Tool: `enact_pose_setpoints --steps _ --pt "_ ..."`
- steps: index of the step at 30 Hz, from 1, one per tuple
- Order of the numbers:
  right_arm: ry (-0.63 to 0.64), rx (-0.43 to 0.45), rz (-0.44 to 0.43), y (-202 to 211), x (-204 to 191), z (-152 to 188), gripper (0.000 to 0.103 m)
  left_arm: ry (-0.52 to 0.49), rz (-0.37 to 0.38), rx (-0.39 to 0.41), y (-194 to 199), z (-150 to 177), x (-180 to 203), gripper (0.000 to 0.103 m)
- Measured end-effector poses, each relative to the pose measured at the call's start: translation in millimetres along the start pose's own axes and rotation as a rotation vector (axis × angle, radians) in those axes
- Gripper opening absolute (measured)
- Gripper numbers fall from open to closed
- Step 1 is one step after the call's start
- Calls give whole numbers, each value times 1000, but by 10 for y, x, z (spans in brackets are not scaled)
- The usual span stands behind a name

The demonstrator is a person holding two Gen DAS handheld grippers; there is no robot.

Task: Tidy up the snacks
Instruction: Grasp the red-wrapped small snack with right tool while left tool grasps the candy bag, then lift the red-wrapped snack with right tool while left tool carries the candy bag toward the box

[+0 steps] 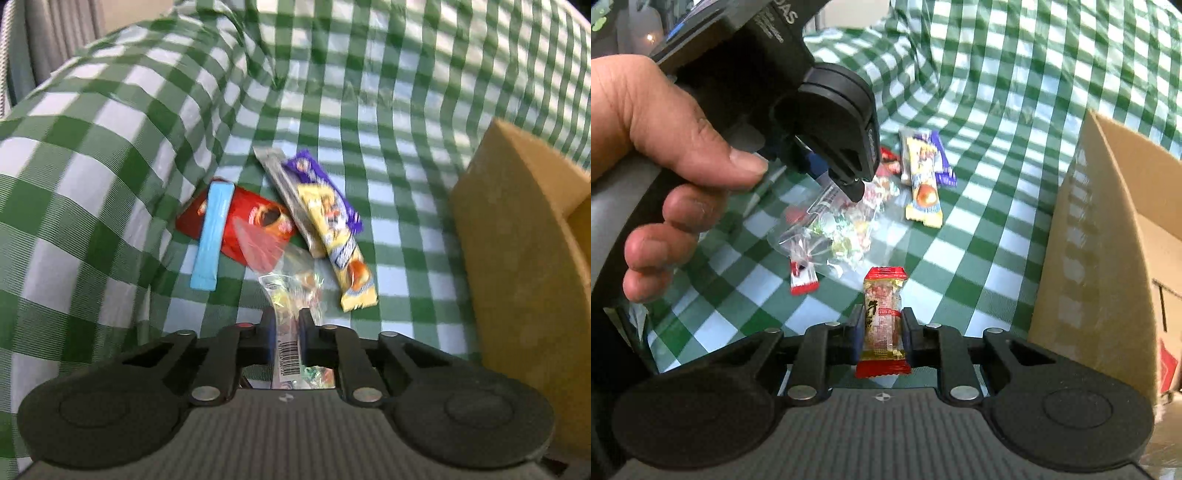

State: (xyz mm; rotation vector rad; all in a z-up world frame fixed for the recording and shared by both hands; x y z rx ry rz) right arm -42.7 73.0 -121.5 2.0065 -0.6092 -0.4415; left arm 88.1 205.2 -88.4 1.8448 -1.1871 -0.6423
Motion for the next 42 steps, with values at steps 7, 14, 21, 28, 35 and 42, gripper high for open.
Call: enact_pose_setpoints --steps 7,14,21,28,35,42 --pt "8 56 0 117 23 -57 22 29 30 51 187 -49 -52 4" --pt "-2 115 -10 282 60 -114 22 92 94 147 444 -107 -175 3" --pt "11 154 -17 379 50 -120 22 125 152 202 577 -136 -220 3" --pt "5 211 -25 520 44 -203 22 148 183 281 739 -189 -252 3" --pt "7 270 -33 636 46 -221 22 174 242 342 856 -237 -270 3" --pt "5 361 -40 993 212 -424 21 148 249 383 936 -262 -200 3"
Point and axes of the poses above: each gripper's, at about its wrist camera, not at the fingertips, and y roughly against the way its jaws point, x to its right, z to its underside, the point moved 5 cm from there along -y, roughly the way its jaws point, and after that the axes turned 4 degrees about -x, right-handed, at the moved point
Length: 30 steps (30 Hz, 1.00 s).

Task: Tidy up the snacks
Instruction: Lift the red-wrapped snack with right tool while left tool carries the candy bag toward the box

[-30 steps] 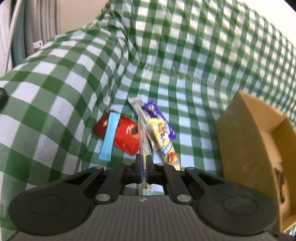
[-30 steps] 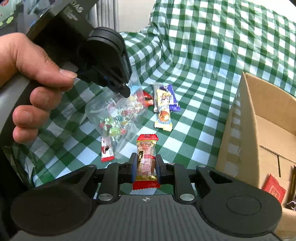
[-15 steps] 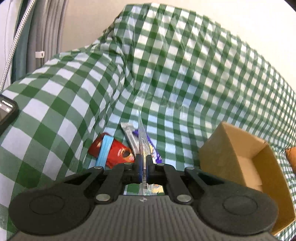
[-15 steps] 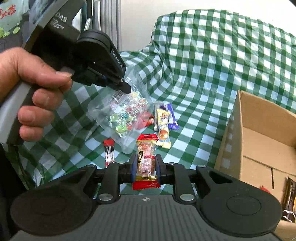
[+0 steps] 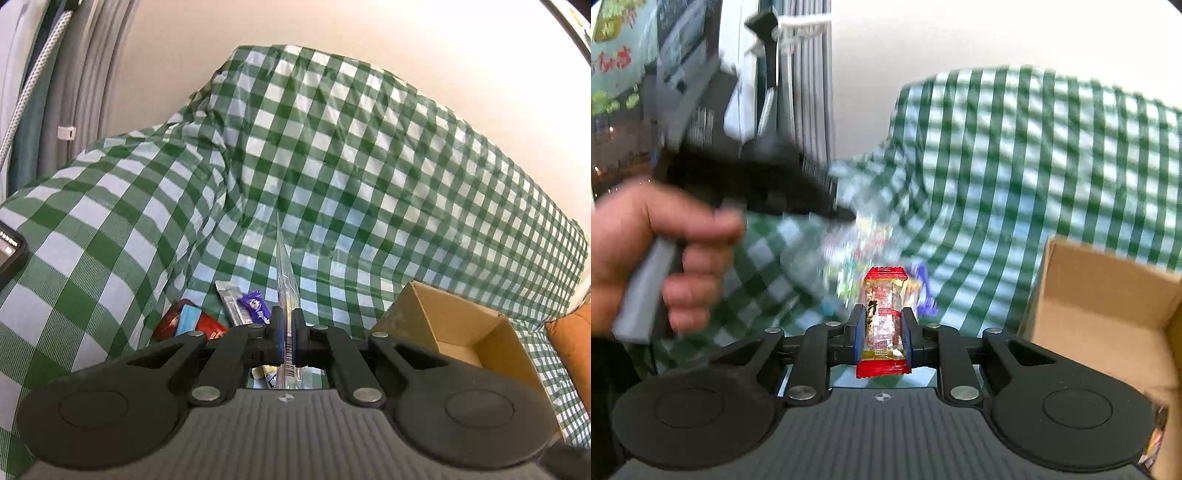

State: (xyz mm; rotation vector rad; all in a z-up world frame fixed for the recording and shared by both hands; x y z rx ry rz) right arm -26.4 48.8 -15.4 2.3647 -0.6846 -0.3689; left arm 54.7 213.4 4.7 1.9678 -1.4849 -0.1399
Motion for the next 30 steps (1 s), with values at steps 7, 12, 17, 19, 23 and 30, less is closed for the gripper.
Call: enact_pose_setpoints --steps 7,12,17,19,23,30 --pt "30 87 98 383 575 -381 21 -57 -7 13 -25 -8 168 3" --pt "-10 69 211 445 1142 -220 21 -102 -3 30 -43 -5 313 3" --pt "-153 18 232 442 1498 -19 21 -119 14 50 -64 -21 436 3" --pt "-137 25 249 472 1535 -2 21 -125 24 60 -74 -25 496 3" --pt "-164 18 282 557 1683 55 21 -132 38 73 -99 -29 625 3" --pt "-191 25 359 722 1950 131 21 -168 85 139 -68 -77 922 2"
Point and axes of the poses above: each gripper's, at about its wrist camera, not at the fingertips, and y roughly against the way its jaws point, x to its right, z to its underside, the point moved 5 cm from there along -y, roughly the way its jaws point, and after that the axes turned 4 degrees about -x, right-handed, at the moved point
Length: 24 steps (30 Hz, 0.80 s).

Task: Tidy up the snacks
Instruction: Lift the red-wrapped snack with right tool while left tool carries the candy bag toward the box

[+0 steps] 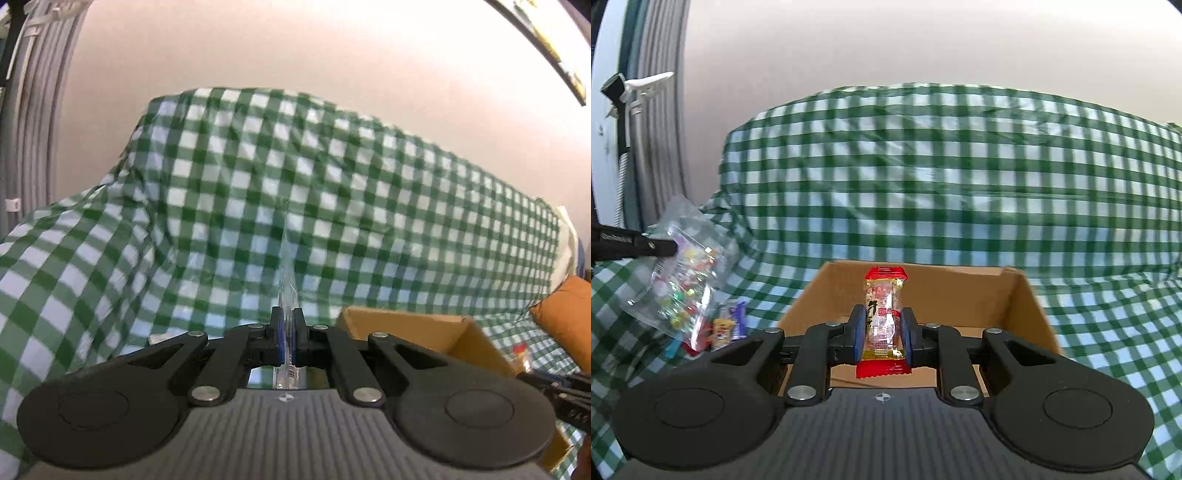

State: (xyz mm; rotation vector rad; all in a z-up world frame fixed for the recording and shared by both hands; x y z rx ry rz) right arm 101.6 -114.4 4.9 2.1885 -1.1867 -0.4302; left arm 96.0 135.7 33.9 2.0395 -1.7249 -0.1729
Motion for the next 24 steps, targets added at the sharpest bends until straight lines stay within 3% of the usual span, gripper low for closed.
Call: enact_pose_setpoints --steps 24 --pt "-23 -6 59 -143 301 -4 21 -159 237 176 106 88 1117 1"
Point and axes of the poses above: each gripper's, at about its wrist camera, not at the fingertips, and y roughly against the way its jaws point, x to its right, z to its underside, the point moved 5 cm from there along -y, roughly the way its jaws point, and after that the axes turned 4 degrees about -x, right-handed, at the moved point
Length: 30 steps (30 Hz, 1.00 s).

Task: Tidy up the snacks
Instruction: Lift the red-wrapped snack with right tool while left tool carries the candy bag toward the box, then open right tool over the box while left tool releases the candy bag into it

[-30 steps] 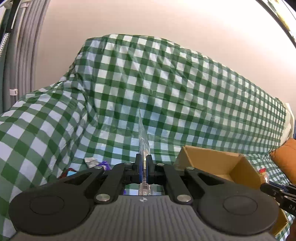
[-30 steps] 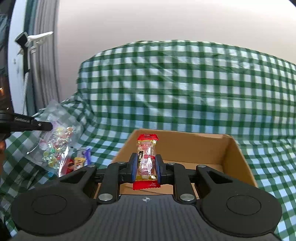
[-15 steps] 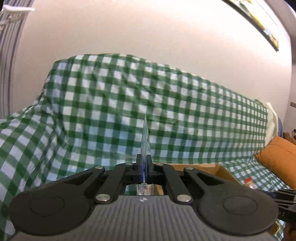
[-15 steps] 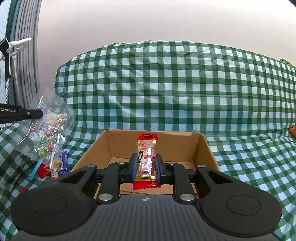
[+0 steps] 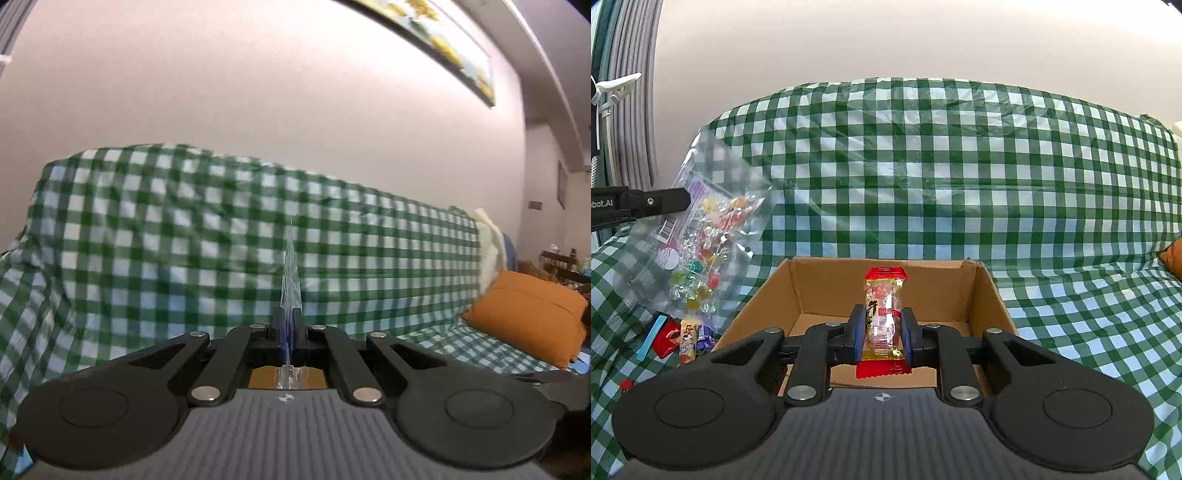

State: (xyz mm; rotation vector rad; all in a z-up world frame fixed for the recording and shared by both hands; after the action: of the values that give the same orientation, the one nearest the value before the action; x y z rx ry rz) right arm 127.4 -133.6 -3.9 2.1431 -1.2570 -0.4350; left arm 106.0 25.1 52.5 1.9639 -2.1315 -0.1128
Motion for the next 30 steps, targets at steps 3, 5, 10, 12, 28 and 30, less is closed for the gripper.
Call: enact_pose_setpoints --steps 3,5,10,12,28,30 --pt "-2 0 2 21 48 25 21 -20 32 -3 -11 29 133 1" --pt "-2 1 7 13 62 20 21 -43 38 0 -16 53 213 1" --pt "-6 0 19 22 68 25 21 -41 69 -23 -81 125 336 1" --pt "-4 -2 22 30 63 24 21 -40 71 -34 -114 156 348 1" --pt "-14 -3 39 35 103 2 21 -55 94 -125 -391 365 502 1" --pt "-17 -4 42 31 103 4 21 -53 96 -128 -407 379 504 1"
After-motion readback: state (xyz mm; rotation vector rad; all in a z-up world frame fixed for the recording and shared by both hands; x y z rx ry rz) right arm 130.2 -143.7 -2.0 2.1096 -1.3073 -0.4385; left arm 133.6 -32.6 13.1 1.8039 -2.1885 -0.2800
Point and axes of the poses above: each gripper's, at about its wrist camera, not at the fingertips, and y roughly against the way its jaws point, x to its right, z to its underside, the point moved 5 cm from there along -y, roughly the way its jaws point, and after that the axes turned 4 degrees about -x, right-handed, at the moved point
